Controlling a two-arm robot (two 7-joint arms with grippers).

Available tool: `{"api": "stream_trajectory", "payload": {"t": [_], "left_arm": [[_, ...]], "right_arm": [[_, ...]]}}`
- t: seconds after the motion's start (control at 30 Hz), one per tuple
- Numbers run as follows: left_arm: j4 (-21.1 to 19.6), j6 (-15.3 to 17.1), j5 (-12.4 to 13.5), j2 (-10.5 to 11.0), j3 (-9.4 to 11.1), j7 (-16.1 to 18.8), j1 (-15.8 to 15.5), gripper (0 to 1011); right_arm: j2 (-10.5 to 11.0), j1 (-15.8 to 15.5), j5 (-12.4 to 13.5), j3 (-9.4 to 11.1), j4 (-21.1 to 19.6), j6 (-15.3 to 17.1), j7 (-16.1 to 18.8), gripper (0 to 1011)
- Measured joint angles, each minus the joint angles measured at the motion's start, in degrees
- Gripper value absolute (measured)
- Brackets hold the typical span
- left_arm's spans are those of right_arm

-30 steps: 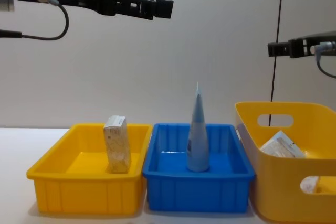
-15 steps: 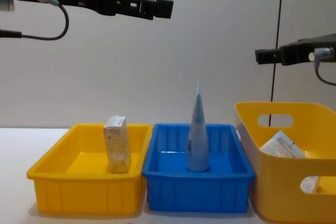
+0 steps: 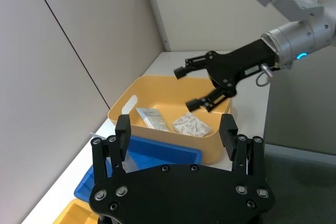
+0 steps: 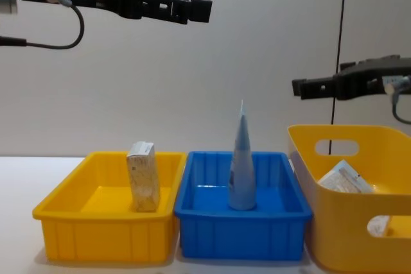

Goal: Bimanual collaborative sorting of washing and personal care products

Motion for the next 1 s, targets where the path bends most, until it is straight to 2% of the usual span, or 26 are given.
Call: {"api": "stream_trajectory", "payload": {"t": [0.7,1.0], "left_arm": [[0.0,0.0,0.0,0.0,0.0,0.0,0.0,1002],[0.0,0.0,0.0,0.0,0.0,0.0,0.0,1003]], "right_arm": [[8.5,-5.3,6.1,-2.9,-4.5,-4.6,15.6,1002],[10.3,-6.6,7.5,-3.8,-5.4,-5.8,18.9,1002]]}}
